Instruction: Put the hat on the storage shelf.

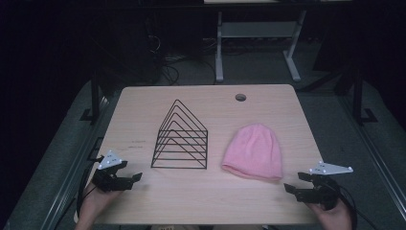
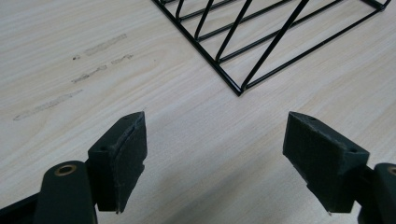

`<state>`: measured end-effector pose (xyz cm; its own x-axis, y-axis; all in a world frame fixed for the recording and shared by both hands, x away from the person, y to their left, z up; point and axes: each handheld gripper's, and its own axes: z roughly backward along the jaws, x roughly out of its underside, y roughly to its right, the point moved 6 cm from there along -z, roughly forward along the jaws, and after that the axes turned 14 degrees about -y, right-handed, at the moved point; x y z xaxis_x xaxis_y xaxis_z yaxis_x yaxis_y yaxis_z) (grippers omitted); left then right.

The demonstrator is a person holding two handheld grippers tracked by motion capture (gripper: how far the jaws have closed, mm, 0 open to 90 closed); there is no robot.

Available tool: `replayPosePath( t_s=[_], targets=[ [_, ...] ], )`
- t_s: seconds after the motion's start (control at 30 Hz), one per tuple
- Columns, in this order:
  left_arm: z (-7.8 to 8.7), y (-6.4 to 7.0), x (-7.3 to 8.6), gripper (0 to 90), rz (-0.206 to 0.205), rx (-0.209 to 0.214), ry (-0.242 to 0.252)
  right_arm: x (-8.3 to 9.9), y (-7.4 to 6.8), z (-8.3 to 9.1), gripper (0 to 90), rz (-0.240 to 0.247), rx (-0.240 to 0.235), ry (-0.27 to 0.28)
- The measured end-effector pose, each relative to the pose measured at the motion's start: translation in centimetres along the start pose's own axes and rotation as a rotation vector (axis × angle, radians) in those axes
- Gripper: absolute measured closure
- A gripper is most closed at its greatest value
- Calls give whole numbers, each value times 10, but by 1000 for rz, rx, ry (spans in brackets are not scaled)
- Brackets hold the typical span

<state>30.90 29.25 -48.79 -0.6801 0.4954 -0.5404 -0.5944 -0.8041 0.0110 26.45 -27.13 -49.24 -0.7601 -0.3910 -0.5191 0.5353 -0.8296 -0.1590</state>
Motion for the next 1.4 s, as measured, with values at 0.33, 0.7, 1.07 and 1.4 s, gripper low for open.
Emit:
replayPosePath(
  t_s=[0.33, 0.7, 1.07, 1.4],
  targets=[
    [-1, -1, 2, 220, 1, 1, -11, -6, -4, -1, 233, 13, -18, -9],
    [-1, 1, 2, 220, 0, 9, -12, -42, -6, 6, 206, 60, -39, -36],
    [0, 7, -3, 219, -2, 63, 3, -99, 5, 3, 204, 82, -82, -85],
    [6, 12, -6, 219, -14, 69, 35, -132, 20, -9, 204, 53, -125, -107]
  ],
)
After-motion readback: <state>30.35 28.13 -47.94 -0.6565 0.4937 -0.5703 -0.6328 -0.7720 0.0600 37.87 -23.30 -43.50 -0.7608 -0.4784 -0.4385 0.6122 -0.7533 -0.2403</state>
